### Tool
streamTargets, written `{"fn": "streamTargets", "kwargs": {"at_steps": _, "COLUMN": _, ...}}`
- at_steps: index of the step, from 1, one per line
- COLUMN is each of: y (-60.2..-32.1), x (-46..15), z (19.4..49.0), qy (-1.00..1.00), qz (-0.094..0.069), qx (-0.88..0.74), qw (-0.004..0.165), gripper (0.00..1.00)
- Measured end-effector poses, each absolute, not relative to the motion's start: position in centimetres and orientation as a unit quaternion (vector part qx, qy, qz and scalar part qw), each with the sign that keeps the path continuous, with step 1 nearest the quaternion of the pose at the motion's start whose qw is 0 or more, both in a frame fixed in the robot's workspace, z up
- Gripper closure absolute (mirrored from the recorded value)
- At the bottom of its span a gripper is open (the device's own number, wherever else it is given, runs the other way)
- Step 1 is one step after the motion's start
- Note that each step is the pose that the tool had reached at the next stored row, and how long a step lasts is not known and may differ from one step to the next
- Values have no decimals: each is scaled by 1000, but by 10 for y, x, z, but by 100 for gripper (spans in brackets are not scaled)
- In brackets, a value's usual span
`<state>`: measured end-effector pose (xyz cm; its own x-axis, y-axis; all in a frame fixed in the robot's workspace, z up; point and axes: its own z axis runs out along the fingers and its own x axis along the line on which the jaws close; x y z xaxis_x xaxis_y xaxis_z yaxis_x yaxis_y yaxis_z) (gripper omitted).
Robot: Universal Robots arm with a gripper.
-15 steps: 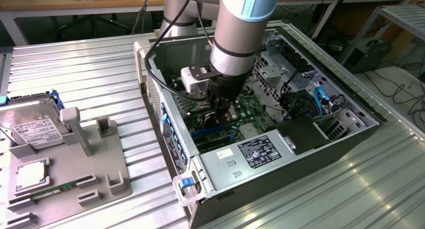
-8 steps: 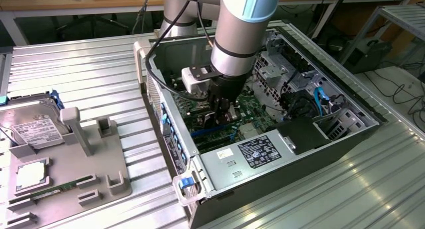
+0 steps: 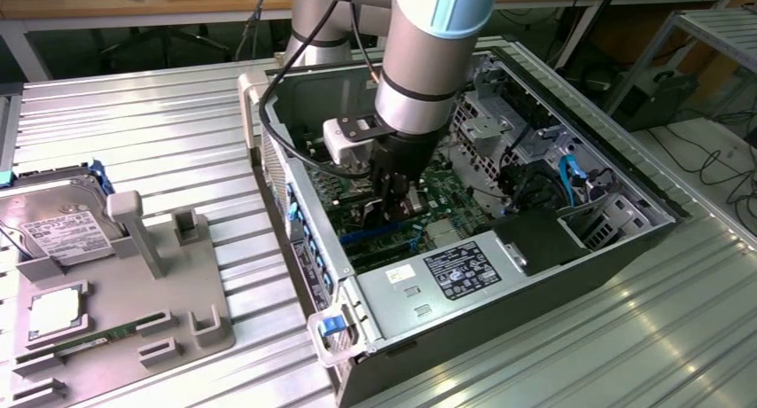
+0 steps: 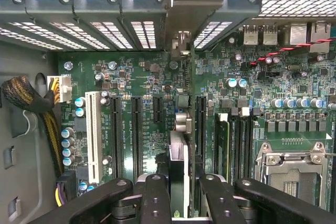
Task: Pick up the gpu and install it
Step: 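Insert the gpu into the slot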
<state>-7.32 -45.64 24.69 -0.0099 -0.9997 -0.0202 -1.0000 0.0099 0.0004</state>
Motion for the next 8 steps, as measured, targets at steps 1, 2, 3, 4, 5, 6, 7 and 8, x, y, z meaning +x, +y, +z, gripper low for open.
{"fn": "streamTargets", "kwargs": {"at_steps": 1, "y": -456, "x": -73, "z": 247, "qy": 711, "qz": 7, "qx": -704, "qw": 7, "gripper": 73}}
{"fn": "streamTargets", "kwargs": {"at_steps": 2, "y": -456, "x": -73, "z": 247, "qy": 711, "qz": 7, "qx": -704, "qw": 7, "gripper": 73}}
{"fn": "streamTargets", "kwargs": {"at_steps": 3, "y": -456, "x": -74, "z": 246, "qy": 711, "qz": 7, "qx": -704, "qw": 7, "gripper": 73}}
{"fn": "streamTargets", "kwargs": {"at_steps": 4, "y": -456, "x": -74, "z": 245, "qy": 711, "qz": 7, "qx": -704, "qw": 7, "gripper": 73}}
{"fn": "streamTargets", "kwargs": {"at_steps": 5, "y": -456, "x": -74, "z": 243, "qy": 711, "qz": 7, "qx": -704, "qw": 7, "gripper": 73}}
{"fn": "streamTargets", "kwargs": {"at_steps": 6, "y": -456, "x": -74, "z": 241, "qy": 711, "qz": 7, "qx": -704, "qw": 7, "gripper": 73}}
{"fn": "streamTargets", "kwargs": {"at_steps": 7, "y": -456, "x": -74, "z": 240, "qy": 711, "qz": 7, "qx": -704, "qw": 7, "gripper": 73}}
{"fn": "streamTargets", "kwargs": {"at_steps": 8, "y": -456, "x": -74, "z": 238, "qy": 711, "qz": 7, "qx": -704, "qw": 7, "gripper": 73}}
